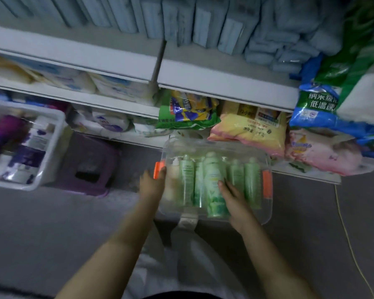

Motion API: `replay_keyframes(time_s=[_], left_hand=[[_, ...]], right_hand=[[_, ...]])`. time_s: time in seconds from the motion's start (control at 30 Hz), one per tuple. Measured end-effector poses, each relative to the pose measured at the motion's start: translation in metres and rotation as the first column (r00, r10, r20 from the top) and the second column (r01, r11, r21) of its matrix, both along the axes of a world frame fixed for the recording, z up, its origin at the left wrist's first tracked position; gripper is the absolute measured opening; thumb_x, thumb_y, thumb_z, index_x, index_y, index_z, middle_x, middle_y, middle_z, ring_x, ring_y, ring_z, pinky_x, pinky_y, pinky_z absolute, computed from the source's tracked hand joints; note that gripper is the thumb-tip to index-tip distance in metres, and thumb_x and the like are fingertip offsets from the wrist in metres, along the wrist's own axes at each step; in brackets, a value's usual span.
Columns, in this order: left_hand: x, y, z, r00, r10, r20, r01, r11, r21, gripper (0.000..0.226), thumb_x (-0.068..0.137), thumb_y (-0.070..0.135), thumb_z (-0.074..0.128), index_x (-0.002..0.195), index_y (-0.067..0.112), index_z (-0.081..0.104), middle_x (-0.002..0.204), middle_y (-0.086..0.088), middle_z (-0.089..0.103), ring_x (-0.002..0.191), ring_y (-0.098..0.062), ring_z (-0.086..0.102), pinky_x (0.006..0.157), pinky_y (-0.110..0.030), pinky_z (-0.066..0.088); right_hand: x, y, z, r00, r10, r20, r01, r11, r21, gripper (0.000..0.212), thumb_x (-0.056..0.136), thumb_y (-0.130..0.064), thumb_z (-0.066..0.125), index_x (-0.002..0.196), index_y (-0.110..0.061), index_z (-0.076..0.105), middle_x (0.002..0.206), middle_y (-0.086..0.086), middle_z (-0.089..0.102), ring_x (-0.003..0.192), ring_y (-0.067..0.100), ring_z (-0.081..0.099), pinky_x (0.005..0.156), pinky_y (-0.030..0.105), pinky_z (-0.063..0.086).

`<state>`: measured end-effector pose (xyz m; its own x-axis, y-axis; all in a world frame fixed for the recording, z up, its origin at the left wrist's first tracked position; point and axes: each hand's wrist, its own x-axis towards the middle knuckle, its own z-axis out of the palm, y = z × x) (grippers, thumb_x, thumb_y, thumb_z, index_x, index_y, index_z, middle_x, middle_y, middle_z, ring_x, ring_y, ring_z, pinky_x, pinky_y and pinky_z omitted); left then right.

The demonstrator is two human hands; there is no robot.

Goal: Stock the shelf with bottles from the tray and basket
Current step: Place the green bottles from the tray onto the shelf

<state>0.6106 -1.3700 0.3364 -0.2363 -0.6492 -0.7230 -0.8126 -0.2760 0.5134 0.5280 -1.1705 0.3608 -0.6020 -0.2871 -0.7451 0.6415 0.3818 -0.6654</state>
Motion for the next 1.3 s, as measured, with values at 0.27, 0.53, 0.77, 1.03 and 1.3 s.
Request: replay_keyframes(time_s=[0.27,0.53,0.77,1.03,1.3], left_hand=[[0.07,-0.008,0.12,0.767,0.31,-0.562,-0.13,0.932,0.337,0.019,0.094,0.025,0.058,0.101,0.009,0.066,0.083,-0.002,0.074,0.078,-0.014,0.07,0.068,-0.023,0.057],[0.234,-0.115,0.206,0.5,0.456,-0.736,-0.445,0.864,0.233,0.024,0.091,0.02,0.062,0.112,0.009,0.063,0.102,-0.013,0.073,0.086,-0.023,0.073,0.067,-0.032,0.06],[0.39,-0.209,0.264,0.42,0.361,-0.833,-0.551,0.831,0.082,0.036,0.083,0.024,0.071,0.115,0.01,0.064,0.104,-0.009,0.073,0.094,-0.024,0.072,0.071,-0.033,0.058],[0.482,-0.313,0.292,0.37,0.324,-0.871,-0.564,0.823,0.067,0.051,0.09,0.029,0.064,0.136,0.016,0.046,0.123,-0.005,0.065,0.098,-0.02,0.071,0.079,-0.029,0.058],[0.509,-0.47,0.296,0.453,0.272,-0.849,-0.577,0.815,-0.047,0.021,0.095,0.031,0.057,0.115,0.024,0.057,0.115,-0.001,0.067,0.106,-0.019,0.065,0.094,-0.036,0.051]], right_hand=[[0.061,-0.093,0.068,0.874,0.424,-0.238,-0.47,0.861,-0.192,0.027,0.098,-0.021,0.055,0.118,-0.038,0.057,0.126,-0.009,0.059,0.105,-0.008,0.06,0.082,0.011,0.047],[0.189,-0.237,0.151,0.703,0.629,-0.332,-0.709,0.583,-0.396,0.027,0.098,-0.011,0.049,0.116,-0.029,0.057,0.097,-0.018,0.072,0.089,-0.003,0.067,0.074,0.014,0.051],[0.338,-0.342,0.199,0.643,0.6,-0.475,-0.765,0.477,-0.432,0.056,0.08,-0.046,0.073,0.129,-0.026,0.057,0.118,-0.001,0.07,0.108,0.019,0.067,0.084,0.033,0.055],[0.413,-0.451,0.226,0.691,0.558,-0.46,-0.712,0.412,-0.569,0.037,0.083,-0.025,0.063,0.119,-0.015,0.063,0.109,0.006,0.073,0.101,0.022,0.07,0.076,0.029,0.057],[0.427,-0.608,0.228,0.763,0.451,-0.464,-0.643,0.447,-0.622,0.037,0.08,-0.024,0.066,0.116,-0.016,0.065,0.105,0.005,0.074,0.097,0.022,0.071,0.073,0.031,0.058]])
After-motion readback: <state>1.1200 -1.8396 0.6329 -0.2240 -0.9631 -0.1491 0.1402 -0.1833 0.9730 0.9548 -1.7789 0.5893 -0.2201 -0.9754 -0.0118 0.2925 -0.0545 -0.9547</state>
